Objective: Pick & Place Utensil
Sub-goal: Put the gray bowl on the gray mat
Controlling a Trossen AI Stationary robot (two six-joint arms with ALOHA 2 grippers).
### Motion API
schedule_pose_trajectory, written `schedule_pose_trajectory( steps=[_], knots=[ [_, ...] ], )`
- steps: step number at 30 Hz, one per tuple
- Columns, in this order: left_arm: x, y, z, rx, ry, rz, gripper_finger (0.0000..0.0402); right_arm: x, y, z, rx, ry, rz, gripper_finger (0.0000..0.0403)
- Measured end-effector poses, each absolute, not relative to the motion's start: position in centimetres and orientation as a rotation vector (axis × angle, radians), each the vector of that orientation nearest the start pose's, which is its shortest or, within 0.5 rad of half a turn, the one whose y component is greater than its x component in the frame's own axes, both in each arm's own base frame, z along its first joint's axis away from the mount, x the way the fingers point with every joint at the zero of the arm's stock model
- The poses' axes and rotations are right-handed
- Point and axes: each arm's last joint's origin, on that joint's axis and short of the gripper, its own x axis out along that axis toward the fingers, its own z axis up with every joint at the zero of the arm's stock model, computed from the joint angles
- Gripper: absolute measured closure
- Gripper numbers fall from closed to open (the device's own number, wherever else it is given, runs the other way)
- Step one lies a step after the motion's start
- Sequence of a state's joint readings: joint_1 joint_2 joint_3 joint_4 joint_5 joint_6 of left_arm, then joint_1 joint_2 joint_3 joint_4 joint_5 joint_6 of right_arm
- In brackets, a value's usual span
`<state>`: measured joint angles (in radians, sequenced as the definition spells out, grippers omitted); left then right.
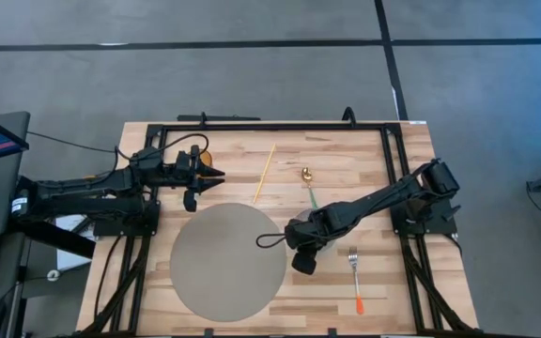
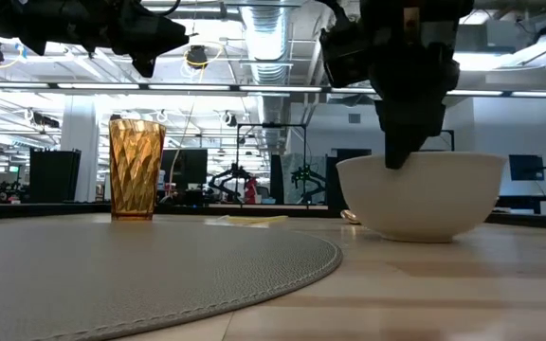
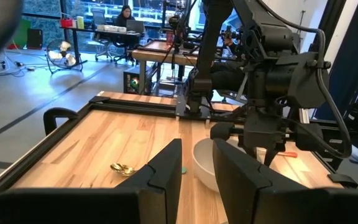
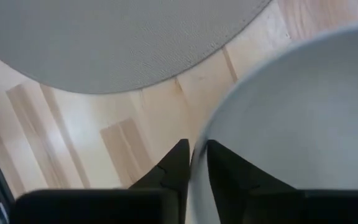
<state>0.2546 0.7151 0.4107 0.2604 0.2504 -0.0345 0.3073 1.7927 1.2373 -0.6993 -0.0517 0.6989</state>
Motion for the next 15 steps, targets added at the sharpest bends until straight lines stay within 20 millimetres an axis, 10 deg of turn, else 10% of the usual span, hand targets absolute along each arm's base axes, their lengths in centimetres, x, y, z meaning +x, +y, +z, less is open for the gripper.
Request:
schedule_pose_trajectory(
  steps=[15],
  knots=[
    [16.5,3.5,25.6,-0.044,0.041,0.005,0.0309,33.6,12.1,20.7,0.254,1.255,0.027,0.0389]
  ],
)
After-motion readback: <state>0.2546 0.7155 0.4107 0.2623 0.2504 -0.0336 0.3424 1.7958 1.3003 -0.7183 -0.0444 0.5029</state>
